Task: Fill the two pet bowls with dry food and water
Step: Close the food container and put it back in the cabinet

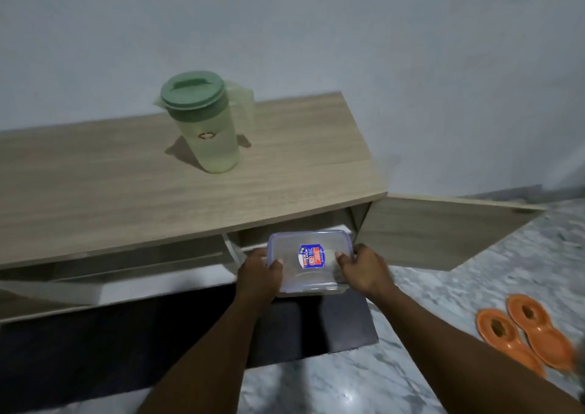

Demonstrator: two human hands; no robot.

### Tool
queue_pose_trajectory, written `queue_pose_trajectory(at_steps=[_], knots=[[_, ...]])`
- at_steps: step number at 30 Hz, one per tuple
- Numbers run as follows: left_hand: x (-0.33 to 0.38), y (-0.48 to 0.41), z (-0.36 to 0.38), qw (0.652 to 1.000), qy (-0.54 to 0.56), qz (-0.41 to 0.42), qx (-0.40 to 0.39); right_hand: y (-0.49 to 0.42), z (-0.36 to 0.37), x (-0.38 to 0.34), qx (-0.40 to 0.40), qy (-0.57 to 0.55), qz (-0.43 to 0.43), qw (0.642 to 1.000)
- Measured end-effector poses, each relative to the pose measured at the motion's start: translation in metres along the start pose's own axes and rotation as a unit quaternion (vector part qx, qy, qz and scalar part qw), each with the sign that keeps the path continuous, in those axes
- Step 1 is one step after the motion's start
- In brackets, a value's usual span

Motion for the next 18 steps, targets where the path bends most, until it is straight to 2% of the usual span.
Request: queue_pose_trajectory(at_steps=[5,10,18], knots=[[-0.032,-0.052,0.019,0.998,0.041,0.003,0.053,-0.052,0.023,-0.013,0.015,-0.035,-0.044,0.998],[-0.04,-0.086,0.023,0.996,0.031,-0.012,0.087,-0.086,0.025,-0.036,0.052,-0.044,-0.058,0.996],[-0.046,-0.11,0.038,0.998,0.015,-0.011,0.064,-0.118,0.035,-0.041,0.095,-0.049,-0.061,0.992]])
Point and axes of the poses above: each hand's wrist, its own y-axis away from the middle knuckle, its own z-axis out of the palm, x = y × z, the point moved 10 cm from there along -y, towards the middle knuckle, and after that the axes turned 10 degrees about z, right-handed, at the moved point
